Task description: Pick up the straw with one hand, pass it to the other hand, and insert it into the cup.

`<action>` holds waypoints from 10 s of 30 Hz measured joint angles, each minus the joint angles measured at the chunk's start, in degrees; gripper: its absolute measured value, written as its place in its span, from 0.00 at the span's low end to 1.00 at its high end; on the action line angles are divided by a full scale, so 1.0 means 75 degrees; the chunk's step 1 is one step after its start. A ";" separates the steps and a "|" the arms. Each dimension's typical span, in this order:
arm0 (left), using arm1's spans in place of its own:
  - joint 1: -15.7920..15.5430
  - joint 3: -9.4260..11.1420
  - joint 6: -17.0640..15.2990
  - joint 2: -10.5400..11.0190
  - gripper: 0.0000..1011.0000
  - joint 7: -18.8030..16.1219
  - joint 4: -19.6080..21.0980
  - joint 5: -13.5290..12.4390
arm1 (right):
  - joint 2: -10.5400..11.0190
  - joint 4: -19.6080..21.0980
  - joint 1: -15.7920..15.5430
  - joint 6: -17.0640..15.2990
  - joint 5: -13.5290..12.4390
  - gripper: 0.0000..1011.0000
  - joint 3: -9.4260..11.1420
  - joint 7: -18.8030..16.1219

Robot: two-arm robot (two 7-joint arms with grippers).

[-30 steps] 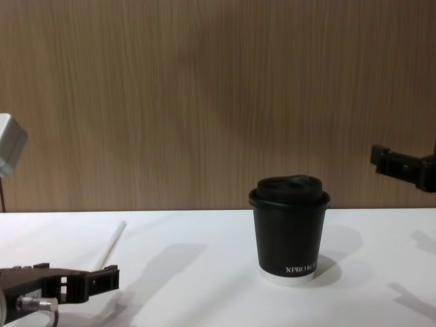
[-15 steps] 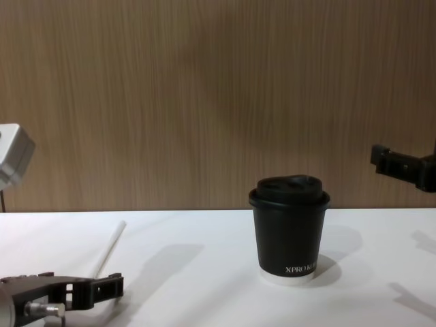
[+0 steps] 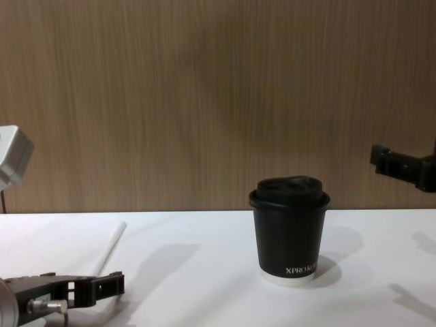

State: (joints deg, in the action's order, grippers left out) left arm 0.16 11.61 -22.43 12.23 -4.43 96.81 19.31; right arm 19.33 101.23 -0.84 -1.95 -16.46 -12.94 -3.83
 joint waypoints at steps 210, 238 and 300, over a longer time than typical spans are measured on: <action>-0.0298 -0.0660 0.2218 0.1501 0.01 0.3359 0.0692 0.0782 | 0.0000 0.0000 0.0000 0.0000 0.0000 0.99 0.0000 0.0000; -0.1034 -0.0169 0.2552 0.1976 0.01 0.5019 0.0257 0.1534 | 0.0000 0.0000 0.0000 0.0000 0.0000 0.99 0.0000 0.0000; -0.1686 0.0531 0.2697 0.1938 0.01 0.5794 -0.0179 0.1883 | -0.0679 0.1402 0.0427 -0.3076 -0.2333 0.99 0.0556 -0.0038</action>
State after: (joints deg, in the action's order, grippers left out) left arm -12.49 15.59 -2.20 26.77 39.02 95.47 33.43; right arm 14.24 111.74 2.36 -25.02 -33.96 -8.77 -4.11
